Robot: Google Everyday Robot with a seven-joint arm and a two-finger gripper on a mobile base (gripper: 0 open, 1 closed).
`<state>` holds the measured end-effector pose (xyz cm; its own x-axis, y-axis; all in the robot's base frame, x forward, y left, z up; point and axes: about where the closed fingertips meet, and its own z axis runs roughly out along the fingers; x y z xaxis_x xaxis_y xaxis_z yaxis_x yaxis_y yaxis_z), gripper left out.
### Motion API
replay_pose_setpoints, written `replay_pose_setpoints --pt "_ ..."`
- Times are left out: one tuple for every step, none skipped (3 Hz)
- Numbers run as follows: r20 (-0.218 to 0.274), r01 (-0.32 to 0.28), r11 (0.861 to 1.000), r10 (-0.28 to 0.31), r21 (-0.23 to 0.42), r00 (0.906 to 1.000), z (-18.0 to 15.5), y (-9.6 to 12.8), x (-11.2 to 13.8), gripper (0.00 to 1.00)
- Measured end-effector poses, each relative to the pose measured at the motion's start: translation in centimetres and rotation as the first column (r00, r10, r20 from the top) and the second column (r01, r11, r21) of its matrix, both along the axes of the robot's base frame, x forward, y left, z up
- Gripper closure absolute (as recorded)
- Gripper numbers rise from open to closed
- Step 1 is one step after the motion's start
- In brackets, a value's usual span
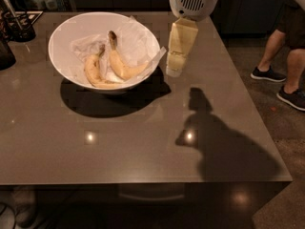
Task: Pick banana from white bowl
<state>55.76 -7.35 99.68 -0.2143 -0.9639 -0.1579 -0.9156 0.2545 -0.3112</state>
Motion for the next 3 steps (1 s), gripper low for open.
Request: replay_pose_setpoints --pt "-0.056 0.017 0.997 -0.013 0.07 0.9984 -0.3 2.4 1.6 0.0" --pt "-0.09 0.029 0.993 -0.019 0.115 0.9958 0.0 5.6 4.1 0.0" --pt "-0.092 -0.005 0.984 0.022 0.181 0.9955 0.4 8.3 5.1 0.0"
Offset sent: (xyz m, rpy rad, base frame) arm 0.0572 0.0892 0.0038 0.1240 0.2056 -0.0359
